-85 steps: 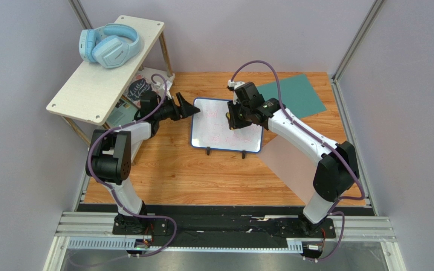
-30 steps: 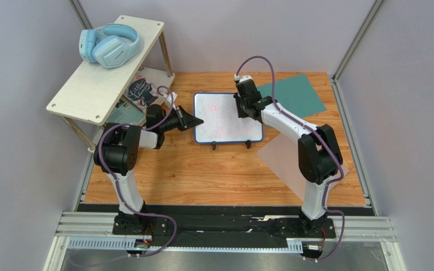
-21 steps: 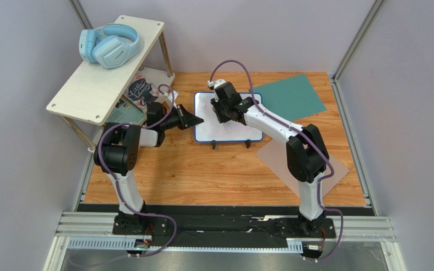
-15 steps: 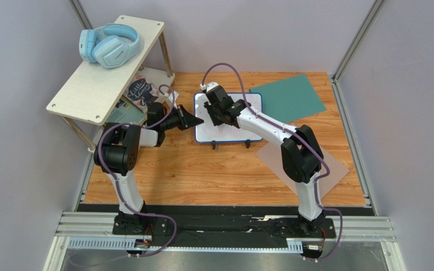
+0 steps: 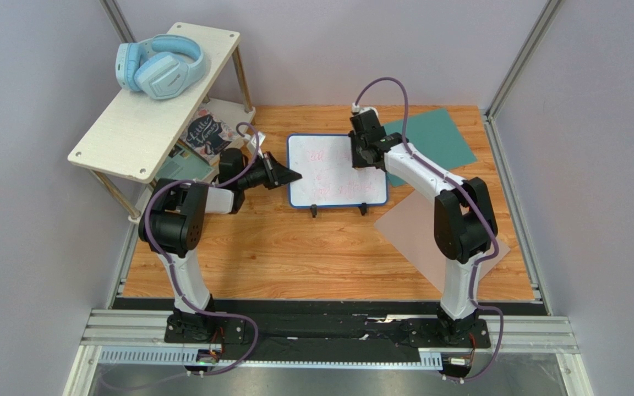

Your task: Erase the whiteboard

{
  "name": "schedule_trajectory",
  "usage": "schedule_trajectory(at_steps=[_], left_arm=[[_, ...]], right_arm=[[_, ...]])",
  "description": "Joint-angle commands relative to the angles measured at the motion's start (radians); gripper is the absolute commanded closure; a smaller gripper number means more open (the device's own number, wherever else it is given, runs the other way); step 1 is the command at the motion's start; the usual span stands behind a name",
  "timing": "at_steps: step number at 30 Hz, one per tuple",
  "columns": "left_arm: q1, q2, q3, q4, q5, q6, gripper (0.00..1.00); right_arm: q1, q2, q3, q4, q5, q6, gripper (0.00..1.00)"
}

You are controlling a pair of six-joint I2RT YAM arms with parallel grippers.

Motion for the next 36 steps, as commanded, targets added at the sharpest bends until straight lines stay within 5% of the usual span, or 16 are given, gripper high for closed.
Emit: schedule_trajectory(at_steps=[1, 7, 14, 25, 31, 36], left_arm=[[-0.008, 0.003, -0.01, -0.13, -0.088, 0.124, 1.0], [-0.006, 0.013, -0.001, -0.133, -0.079, 0.121, 1.0], [0.001, 0.016, -0.006, -0.123, -0.074, 0.111, 1.0], [0.001, 0.022, -0.006, -0.107, -0.062, 0.104, 1.0], [0.001, 0.023, -0.006, -0.097, -0.054, 0.101, 1.0], [0.001, 0.026, -0.003, -0.093, -0.046, 0.101, 1.0]], right_arm=[[-0.053, 0.049, -0.071, -0.013, 0.163, -0.002, 1.0], [-0.076, 0.037, -0.147, -0.006, 0.157, 0.041, 1.0], [-0.124, -0.03, -0.262, 0.089, -0.018, 0.035, 1.0], [0.0, -0.076, -0.333, 0.195, -0.19, -0.066, 1.0], [0.155, -0.025, -0.26, 0.175, -0.136, -0.144, 1.0], [0.276, 0.109, -0.018, 0.013, -0.113, -0.224, 1.0]])
